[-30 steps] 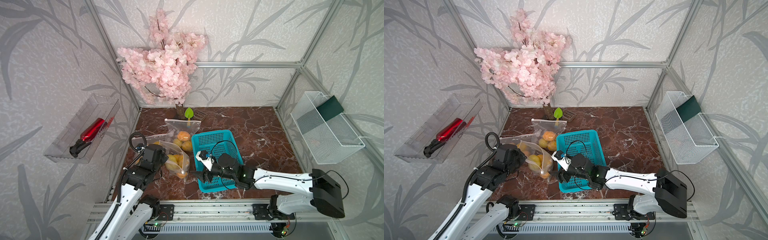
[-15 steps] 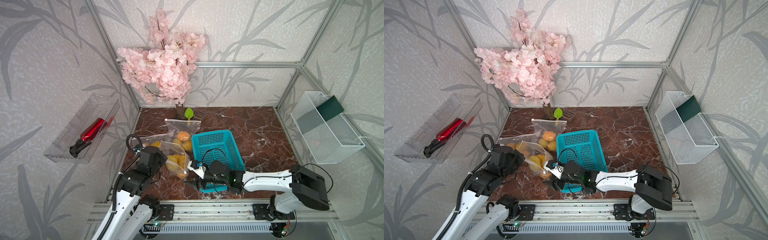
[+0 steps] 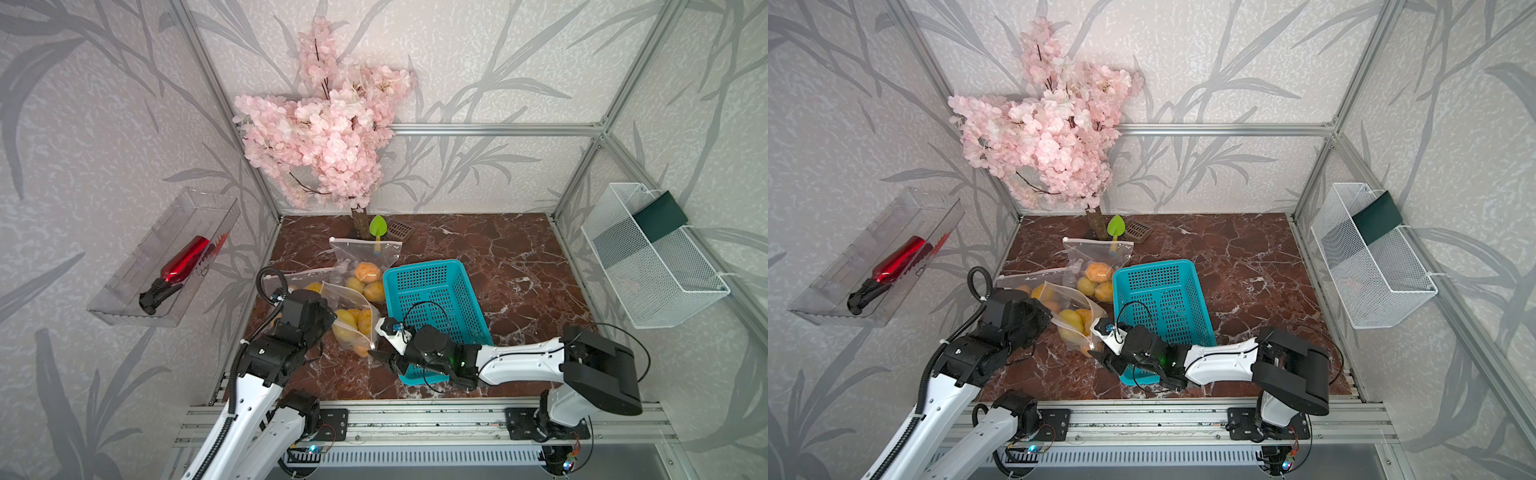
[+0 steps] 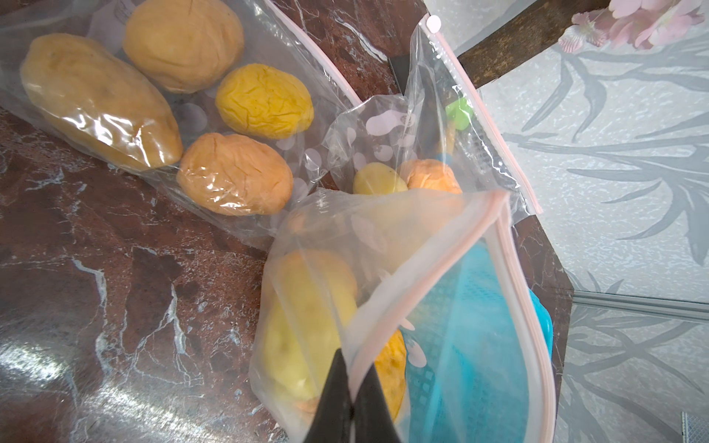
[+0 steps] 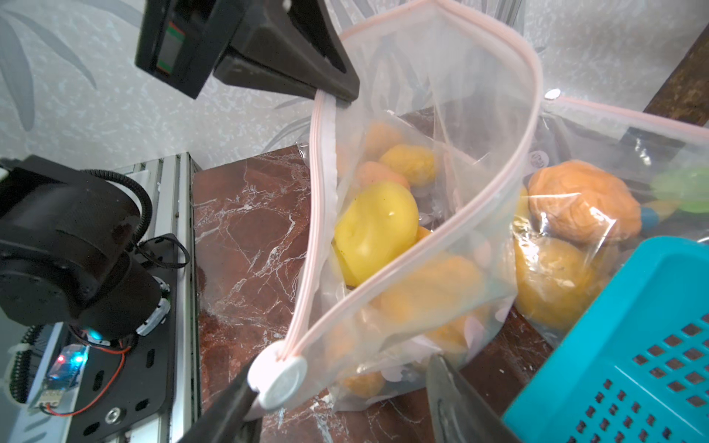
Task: Put the potatoes into a zipper bag and zip it
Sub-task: Adjust the zipper food storage bag at the center of the board.
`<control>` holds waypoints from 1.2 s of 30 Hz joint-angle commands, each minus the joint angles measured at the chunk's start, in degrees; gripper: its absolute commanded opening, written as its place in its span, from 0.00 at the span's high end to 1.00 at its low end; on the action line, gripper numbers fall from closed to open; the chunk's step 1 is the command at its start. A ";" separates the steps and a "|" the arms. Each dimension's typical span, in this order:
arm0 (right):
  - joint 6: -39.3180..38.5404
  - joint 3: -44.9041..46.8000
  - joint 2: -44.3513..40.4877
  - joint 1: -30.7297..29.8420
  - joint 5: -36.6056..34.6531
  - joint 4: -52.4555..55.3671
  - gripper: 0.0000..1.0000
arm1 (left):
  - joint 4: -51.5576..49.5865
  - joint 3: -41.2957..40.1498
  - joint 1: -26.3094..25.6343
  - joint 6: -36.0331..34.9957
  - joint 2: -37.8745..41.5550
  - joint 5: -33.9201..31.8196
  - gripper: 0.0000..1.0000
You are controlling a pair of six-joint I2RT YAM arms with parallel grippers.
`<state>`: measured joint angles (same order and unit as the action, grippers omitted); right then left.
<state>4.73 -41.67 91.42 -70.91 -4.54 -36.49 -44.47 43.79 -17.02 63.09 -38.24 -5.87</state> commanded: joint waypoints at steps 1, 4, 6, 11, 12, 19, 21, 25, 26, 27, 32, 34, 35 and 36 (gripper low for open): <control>0.72 -0.69 -1.46 -0.42 -0.98 -1.31 0.45 | -0.53 1.12 0.49 0.87 0.68 -0.21 1.00; 0.69 -2.88 -2.34 -0.43 -1.96 2.90 0.69 | -0.61 1.10 0.49 0.98 0.53 -0.04 1.00; 0.19 -4.47 -2.64 -0.38 -1.63 5.66 0.82 | -0.79 1.24 0.58 0.98 0.27 0.09 1.00; 1.38 -5.89 -5.37 -0.41 -1.67 10.06 0.91 | -1.06 1.30 0.75 0.81 1.01 -1.21 1.00; 1.53 -5.79 -6.23 -0.40 -1.82 10.56 0.91 | -1.07 1.46 0.76 0.72 1.05 -1.47 1.00; 0.82 -5.08 -10.64 -0.42 -4.11 11.88 0.97 | -0.05 0.99 0.84 0.78 0.56 0.01 1.00; 1.04 -5.25 -10.35 -0.39 -3.66 12.24 0.97 | 0.21 0.95 0.84 0.89 0.61 0.58 1.00; 1.54 -5.79 -8.92 -0.38 -2.78 12.13 0.95 | 1.28 0.06 0.84 1.15 0.97 1.16 1.00; 1.68 -5.88 -8.65 -0.37 -2.47 11.99 0.94 | 1.46 -0.10 0.84 1.16 0.97 1.35 1.00; 1.70 -5.88 -8.54 -0.44 -2.26 11.72 0.92 | 1.58 -0.19 0.84 1.31 0.83 1.54 1.00; 1.41 -5.63 -8.62 -0.37 -1.88 10.95 0.95 | 1.68 0.01 0.93 1.33 -0.13 2.69 1.00; 1.23 -5.62 -8.88 -0.39 -2.51 11.30 1.00 | 0.87 0.63 1.01 1.40 -0.51 2.96 0.96; 1.03 -5.61 -8.97 -0.39 -2.82 11.53 1.00 | -0.09 1.21 1.01 1.72 -0.65 2.88 0.85; 0.84 -5.70 -8.98 -0.36 -3.09 11.69 1.00 | -1.10 1.79 1.02 2.15 -0.62 2.88 0.71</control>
<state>5.96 -45.93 82.70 -70.94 -6.90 -24.14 -43.40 43.79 -16.36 63.64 -38.70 -2.94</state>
